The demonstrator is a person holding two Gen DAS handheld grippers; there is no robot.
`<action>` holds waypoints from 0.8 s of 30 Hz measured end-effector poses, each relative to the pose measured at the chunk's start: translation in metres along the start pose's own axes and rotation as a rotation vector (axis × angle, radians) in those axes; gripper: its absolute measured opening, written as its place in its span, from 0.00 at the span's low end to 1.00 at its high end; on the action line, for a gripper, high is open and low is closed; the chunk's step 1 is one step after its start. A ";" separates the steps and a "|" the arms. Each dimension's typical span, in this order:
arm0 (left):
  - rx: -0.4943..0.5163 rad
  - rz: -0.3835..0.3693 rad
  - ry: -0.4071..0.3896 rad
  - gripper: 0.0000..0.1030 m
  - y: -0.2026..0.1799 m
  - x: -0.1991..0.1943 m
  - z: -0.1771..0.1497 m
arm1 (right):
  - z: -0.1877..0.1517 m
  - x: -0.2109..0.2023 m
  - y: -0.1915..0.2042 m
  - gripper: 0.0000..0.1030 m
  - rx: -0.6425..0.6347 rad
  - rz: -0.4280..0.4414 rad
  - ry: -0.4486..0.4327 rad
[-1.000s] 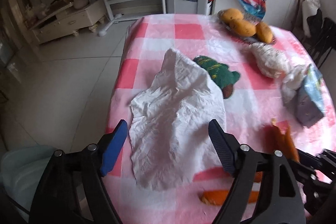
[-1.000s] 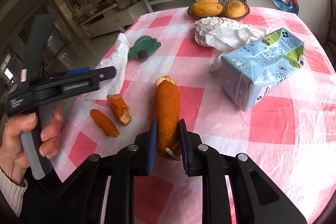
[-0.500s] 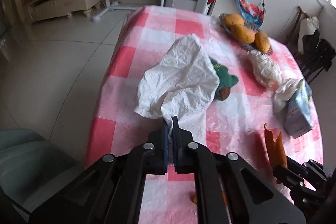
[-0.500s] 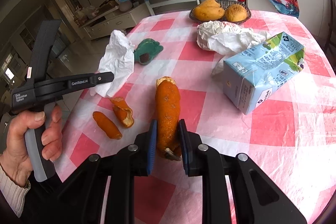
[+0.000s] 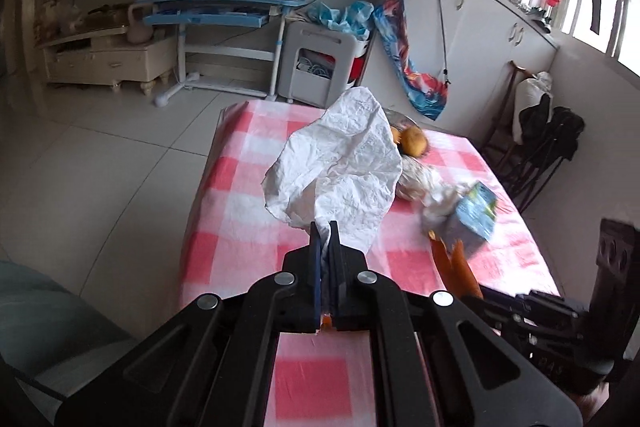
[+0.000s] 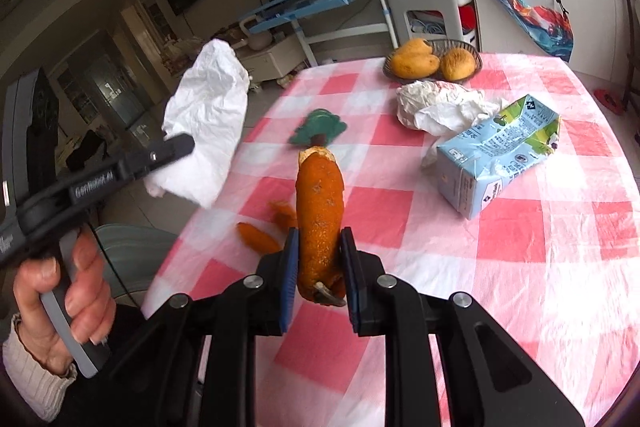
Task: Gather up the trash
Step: 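Lift the peel with the right gripper while the left gripper carries the tissue toward the bucket, then open the right gripper over the yellow bucket while the left gripper releases the tissue into it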
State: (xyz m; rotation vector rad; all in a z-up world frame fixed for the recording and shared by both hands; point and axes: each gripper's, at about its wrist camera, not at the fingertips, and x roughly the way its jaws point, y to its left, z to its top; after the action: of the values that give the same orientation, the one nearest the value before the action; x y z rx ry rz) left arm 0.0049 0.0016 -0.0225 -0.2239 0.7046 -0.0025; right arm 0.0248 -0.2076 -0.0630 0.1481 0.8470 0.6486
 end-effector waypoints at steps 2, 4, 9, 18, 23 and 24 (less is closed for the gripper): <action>0.014 -0.003 0.005 0.04 -0.005 -0.012 -0.015 | -0.004 -0.007 0.006 0.21 -0.009 0.005 -0.003; 0.020 -0.007 0.011 0.04 -0.008 -0.022 -0.027 | -0.009 -0.014 0.012 0.21 -0.016 0.008 -0.004; 0.043 -0.015 0.021 0.04 -0.015 -0.055 -0.066 | -0.035 -0.031 0.023 0.21 -0.006 0.016 -0.002; 0.093 -0.034 0.068 0.04 -0.027 -0.094 -0.122 | -0.098 -0.036 0.035 0.21 0.070 0.040 0.116; 0.126 -0.042 0.095 0.04 -0.035 -0.107 -0.144 | -0.127 -0.021 0.045 0.23 0.080 0.055 0.239; 0.129 -0.043 0.098 0.04 -0.036 -0.107 -0.145 | -0.131 -0.017 0.047 0.25 0.077 0.046 0.264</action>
State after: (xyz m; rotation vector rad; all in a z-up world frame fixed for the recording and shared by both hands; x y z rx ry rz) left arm -0.1671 -0.0542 -0.0534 -0.1157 0.7946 -0.0999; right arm -0.1019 -0.1968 -0.1218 0.1536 1.1263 0.6888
